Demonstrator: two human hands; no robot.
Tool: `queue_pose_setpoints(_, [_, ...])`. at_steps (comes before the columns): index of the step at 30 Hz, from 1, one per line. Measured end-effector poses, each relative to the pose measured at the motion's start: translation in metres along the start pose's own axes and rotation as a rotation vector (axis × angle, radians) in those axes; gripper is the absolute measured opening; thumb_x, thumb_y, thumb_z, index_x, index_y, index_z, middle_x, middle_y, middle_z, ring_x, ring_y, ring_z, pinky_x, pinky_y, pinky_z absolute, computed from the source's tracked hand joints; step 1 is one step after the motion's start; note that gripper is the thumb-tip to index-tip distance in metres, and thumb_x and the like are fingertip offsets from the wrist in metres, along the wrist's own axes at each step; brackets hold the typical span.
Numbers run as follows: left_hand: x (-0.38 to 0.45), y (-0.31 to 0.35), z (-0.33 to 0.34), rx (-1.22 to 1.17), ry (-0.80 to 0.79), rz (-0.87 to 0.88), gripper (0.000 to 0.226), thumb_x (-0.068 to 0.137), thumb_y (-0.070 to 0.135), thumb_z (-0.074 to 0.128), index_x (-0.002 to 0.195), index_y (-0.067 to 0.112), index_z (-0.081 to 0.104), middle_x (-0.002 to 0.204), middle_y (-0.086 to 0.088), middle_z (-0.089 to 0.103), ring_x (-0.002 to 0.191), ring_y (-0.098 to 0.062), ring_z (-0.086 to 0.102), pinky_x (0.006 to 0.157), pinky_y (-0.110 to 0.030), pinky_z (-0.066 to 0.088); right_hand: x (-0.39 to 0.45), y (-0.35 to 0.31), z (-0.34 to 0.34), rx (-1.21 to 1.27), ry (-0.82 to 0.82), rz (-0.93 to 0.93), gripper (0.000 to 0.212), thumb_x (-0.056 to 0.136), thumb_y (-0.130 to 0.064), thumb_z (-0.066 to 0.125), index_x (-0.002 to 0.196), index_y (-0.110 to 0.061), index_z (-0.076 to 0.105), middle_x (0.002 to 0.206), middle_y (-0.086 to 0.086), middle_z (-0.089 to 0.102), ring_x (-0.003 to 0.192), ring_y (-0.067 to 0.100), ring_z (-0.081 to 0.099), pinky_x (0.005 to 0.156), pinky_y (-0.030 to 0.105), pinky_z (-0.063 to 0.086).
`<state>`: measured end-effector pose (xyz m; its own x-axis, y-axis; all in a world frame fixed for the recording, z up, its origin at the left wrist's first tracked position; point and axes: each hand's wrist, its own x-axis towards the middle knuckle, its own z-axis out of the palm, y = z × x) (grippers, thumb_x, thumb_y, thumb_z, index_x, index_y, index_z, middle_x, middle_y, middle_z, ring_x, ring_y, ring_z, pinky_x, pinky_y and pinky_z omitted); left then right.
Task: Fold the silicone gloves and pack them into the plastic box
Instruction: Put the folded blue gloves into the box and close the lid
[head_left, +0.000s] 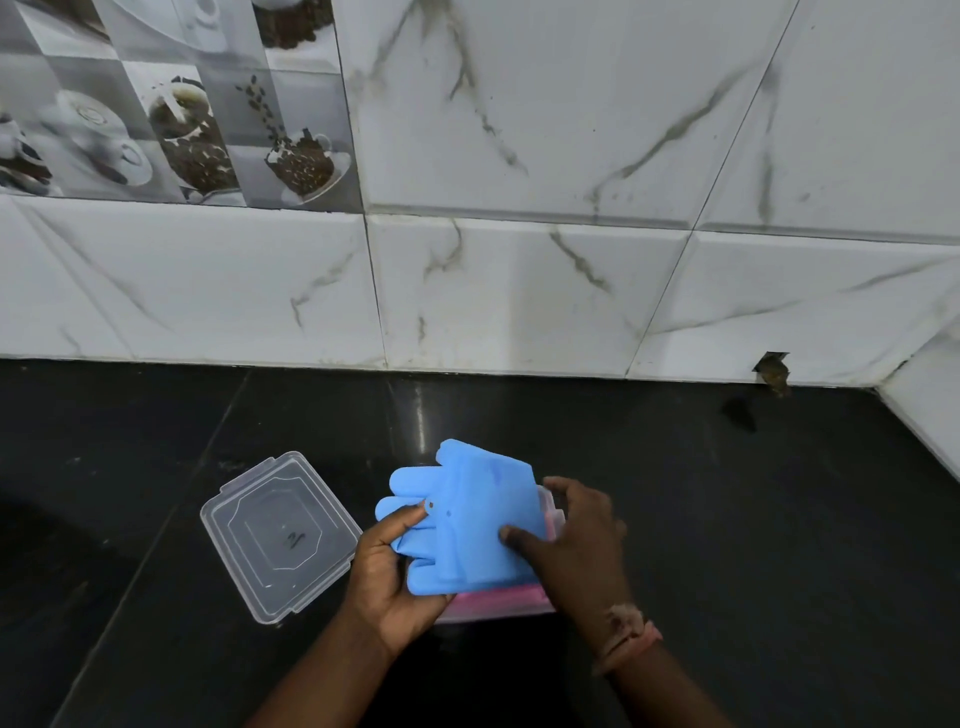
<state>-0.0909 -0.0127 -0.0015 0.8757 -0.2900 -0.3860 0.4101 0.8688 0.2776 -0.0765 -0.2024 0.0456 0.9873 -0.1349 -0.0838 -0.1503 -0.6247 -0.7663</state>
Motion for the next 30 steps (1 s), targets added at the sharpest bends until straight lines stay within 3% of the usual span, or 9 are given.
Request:
queue_pose_setpoints(2, [-0.004,0.001,0.001,-0.082,-0.036,-0.021,0.023,0.088,0.014,0.068,0.109,0.007,0.073,0.082,-0.005,0.076,0.081,-0.019,0.077,0.084,-0.040,0.061,0.008,0.008,-0.007,0.080,-0.115,0.154,0.094,0.056,-0.050,0.090,0.135,-0.022,0.049,0.129,-0.004,0.052,0.118,0.018,0.052,0.101,0.039,0.046])
queue_pose_setpoints(5, [-0.008,0.004,0.008,-0.049,-0.154,-0.043,0.035,0.101,0.021,0.052,0.126,0.003,0.071,0.103,-0.008,0.079,0.103,-0.022,0.076,0.101,-0.040,0.054,0.016,0.014,-0.008,0.538,-0.352,0.277,0.071,0.054,-0.036,0.095,0.114,-0.007,0.069,0.108,0.008,0.076,0.093,0.024,0.073,0.080,0.037,0.059])
queue_pose_setpoints(8, [-0.008,0.005,0.009,0.092,-0.044,-0.032,0.025,0.077,0.015,0.083,0.101,0.012,0.077,0.077,-0.002,0.074,0.077,-0.019,0.077,0.079,-0.038,0.061,0.015,0.021,-0.004,0.622,-0.388,0.275,0.056,0.056,-0.027,0.093,0.104,-0.007,0.072,0.097,0.012,0.078,0.081,0.027,0.075,0.061,0.033,0.057])
queue_pose_setpoints(12, [-0.010,0.014,0.016,0.360,0.173,-0.027,0.034,0.090,0.030,0.072,0.117,0.008,0.078,0.114,-0.018,0.078,0.107,-0.034,0.075,0.093,-0.049,0.061,0.017,0.029,-0.005,0.402,-0.299,0.177,0.059,0.058,-0.027,0.093,0.109,-0.015,0.066,0.099,0.003,0.076,0.088,0.020,0.074,0.076,0.034,0.060])
queue_pose_setpoints(16, [-0.008,0.016,0.026,0.718,0.361,0.141,0.025,0.092,0.007,0.066,0.116,0.000,0.068,0.093,-0.018,0.073,0.074,-0.028,0.073,0.062,-0.034,0.059,0.015,0.029,0.000,0.177,-0.186,0.076,0.050,0.061,-0.028,0.091,0.102,-0.020,0.063,0.096,-0.007,0.069,0.083,0.005,0.066,0.062,0.013,0.047])
queue_pose_setpoints(20, [-0.009,0.011,0.032,1.194,0.522,0.328,0.034,0.084,-0.005,0.065,0.099,0.024,0.073,0.099,-0.014,0.076,0.085,-0.020,0.072,0.083,-0.045,0.060,0.007,0.022,0.008,-0.016,-0.138,0.006,0.058,0.065,-0.033,0.084,0.115,-0.028,0.056,0.097,-0.019,0.063,0.085,0.003,0.061,0.064,0.008,0.038])
queue_pose_setpoints(23, [-0.010,0.004,0.028,1.667,0.629,0.356,0.061,0.085,0.008,0.071,0.142,0.024,0.055,0.135,-0.005,0.063,0.119,-0.025,0.063,0.098,-0.031,0.047,0.004,0.019,0.015,-0.133,-0.142,-0.029,0.085,0.073,-0.034,0.079,0.144,-0.025,0.034,0.120,-0.006,0.065,0.104,0.015,0.064,0.077,0.021,0.040])
queue_pose_setpoints(27, [-0.013,0.000,0.035,1.987,0.611,0.351,0.048,0.088,0.017,0.065,0.134,0.028,0.059,0.123,-0.005,0.061,0.113,-0.028,0.066,0.086,-0.031,0.047,0.006,0.010,0.023,-0.395,-0.264,0.000,0.100,0.090,-0.038,0.067,0.155,-0.005,-0.001,0.143,0.008,0.053,0.116,0.020,0.062,0.088,0.025,0.043])
queue_pose_setpoints(30, [-0.014,0.008,0.035,1.955,0.628,0.323,0.038,0.087,0.017,0.069,0.125,0.024,0.069,0.118,-0.006,0.071,0.111,-0.028,0.068,0.086,-0.031,0.048,0.006,0.009,0.018,-0.190,-0.256,0.039,0.081,0.089,-0.032,0.068,0.152,-0.011,0.021,0.130,0.001,0.059,0.117,0.021,0.060,0.087,0.021,0.043])
